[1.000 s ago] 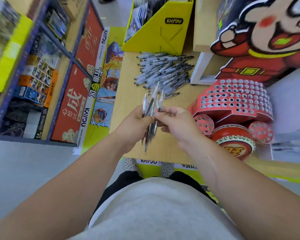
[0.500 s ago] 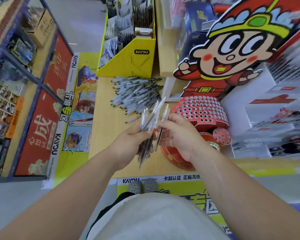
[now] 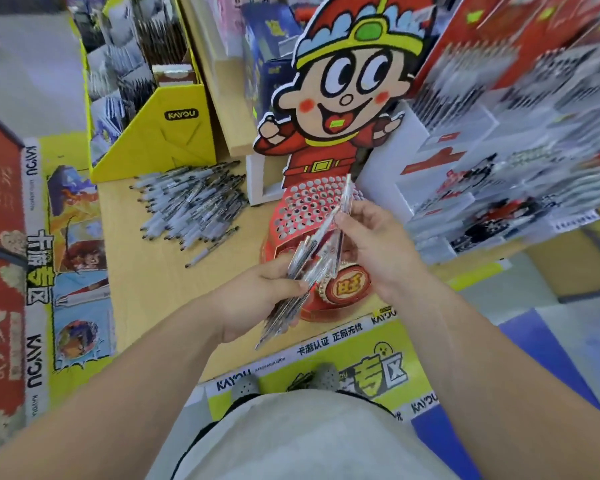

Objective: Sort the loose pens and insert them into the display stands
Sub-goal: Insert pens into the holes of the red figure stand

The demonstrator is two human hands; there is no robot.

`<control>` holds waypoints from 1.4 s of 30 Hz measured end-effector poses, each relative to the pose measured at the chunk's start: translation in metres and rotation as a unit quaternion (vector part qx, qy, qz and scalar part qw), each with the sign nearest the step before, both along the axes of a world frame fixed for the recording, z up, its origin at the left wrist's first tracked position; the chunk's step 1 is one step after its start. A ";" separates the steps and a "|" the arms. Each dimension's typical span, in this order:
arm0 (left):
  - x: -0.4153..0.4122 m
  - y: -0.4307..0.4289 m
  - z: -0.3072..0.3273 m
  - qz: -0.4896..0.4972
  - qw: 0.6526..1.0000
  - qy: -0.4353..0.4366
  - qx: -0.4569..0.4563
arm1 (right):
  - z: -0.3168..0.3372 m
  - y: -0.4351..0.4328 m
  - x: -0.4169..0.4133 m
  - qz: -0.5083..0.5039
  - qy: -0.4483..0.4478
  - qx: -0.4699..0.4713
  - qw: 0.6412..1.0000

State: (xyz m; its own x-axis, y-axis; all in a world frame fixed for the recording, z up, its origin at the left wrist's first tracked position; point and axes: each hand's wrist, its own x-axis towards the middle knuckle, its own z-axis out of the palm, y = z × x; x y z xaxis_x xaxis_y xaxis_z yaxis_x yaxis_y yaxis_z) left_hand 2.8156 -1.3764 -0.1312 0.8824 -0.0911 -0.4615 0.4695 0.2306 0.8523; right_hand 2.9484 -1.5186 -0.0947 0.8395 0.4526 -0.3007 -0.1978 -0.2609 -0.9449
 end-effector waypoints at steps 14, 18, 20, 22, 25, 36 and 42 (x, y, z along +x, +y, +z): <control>0.081 -0.100 0.030 -0.029 0.998 0.037 -0.032 | 0.025 -0.120 0.082 0.098 -0.145 -0.037 0.984; 0.112 -0.150 0.033 0.043 0.997 0.037 -0.061 | 0.019 -0.163 0.114 0.156 -0.172 -0.043 0.972; 0.128 -0.175 0.033 0.068 0.995 0.030 -0.072 | 0.016 -0.183 0.131 0.140 -0.160 -0.025 0.977; 0.142 -0.195 0.031 0.093 0.992 0.022 -0.084 | 0.015 -0.203 0.151 0.102 -0.139 -0.011 0.985; 0.159 -0.224 0.034 0.129 0.986 -0.010 -0.104 | 0.012 -0.227 0.178 0.070 -0.103 0.023 0.992; 0.189 -0.255 -0.029 0.200 0.979 0.009 -0.029 | -0.057 -0.296 0.211 0.055 0.034 0.038 0.997; 0.191 -0.283 -0.076 0.095 0.993 0.049 -0.045 | -0.096 -0.369 0.201 -0.038 0.115 -0.035 0.992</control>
State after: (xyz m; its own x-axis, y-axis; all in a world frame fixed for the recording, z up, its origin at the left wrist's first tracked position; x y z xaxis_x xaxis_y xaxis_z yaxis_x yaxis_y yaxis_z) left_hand 3.0068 -1.6594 -0.2070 0.8389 0.0276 -0.5436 0.4904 0.3951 0.7768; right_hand 3.1494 -1.8872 -0.1908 0.7759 0.3626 -0.5162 -0.4274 -0.2996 -0.8530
